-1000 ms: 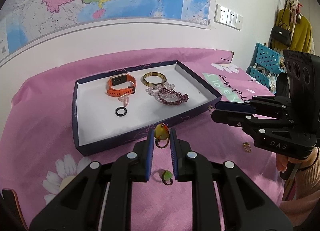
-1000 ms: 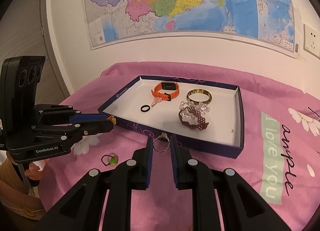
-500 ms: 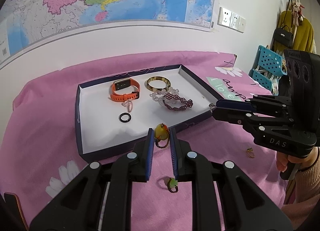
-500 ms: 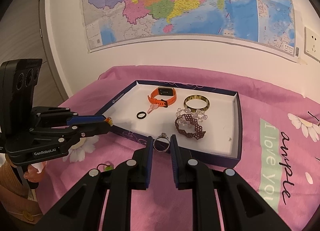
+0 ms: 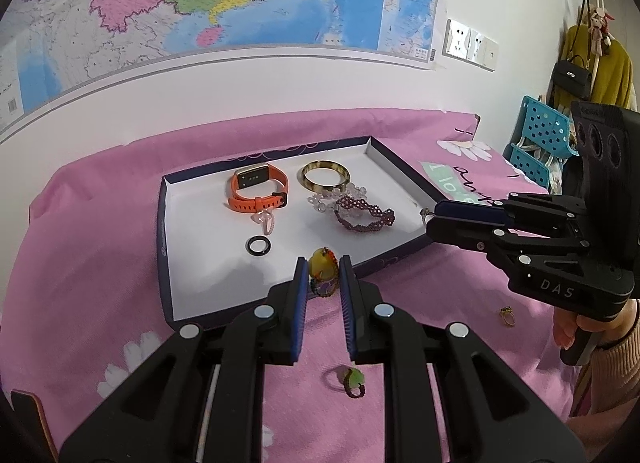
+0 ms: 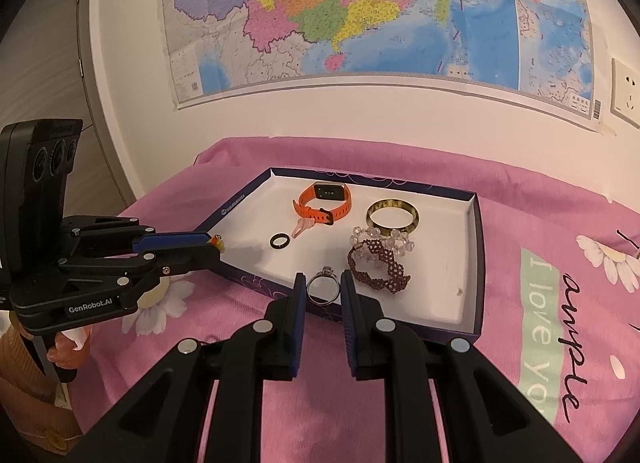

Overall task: Organize jewelry
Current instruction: 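Carry the duck pendant with the left tool into the tray while the right tool carries the silver ring there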

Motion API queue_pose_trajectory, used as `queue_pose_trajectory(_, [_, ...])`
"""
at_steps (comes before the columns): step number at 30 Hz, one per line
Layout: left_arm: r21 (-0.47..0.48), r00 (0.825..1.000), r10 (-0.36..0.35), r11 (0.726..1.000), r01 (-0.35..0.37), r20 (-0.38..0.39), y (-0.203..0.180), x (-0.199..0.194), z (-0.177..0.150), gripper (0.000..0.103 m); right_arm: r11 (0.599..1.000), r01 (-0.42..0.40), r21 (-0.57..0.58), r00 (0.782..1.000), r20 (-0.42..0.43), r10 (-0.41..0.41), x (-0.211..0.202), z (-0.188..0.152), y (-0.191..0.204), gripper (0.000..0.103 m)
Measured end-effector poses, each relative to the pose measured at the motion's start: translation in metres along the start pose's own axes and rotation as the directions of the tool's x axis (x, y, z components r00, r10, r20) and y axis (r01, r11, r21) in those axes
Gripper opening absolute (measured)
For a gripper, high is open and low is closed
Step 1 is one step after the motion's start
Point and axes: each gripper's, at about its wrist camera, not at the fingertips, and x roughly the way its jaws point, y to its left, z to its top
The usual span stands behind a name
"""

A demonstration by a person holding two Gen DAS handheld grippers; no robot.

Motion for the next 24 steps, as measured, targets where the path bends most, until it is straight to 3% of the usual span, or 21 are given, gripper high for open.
queue_pose_trajectory(24, [-0.028, 1.000, 0.018, 0.999, -0.018, -0.004, 0.011, 0.012, 0.012, 0.016, 1.000, -0.003, 0.007, 1.000, 0.001, 0.003, 0.012, 0.013, -0.004, 0.016])
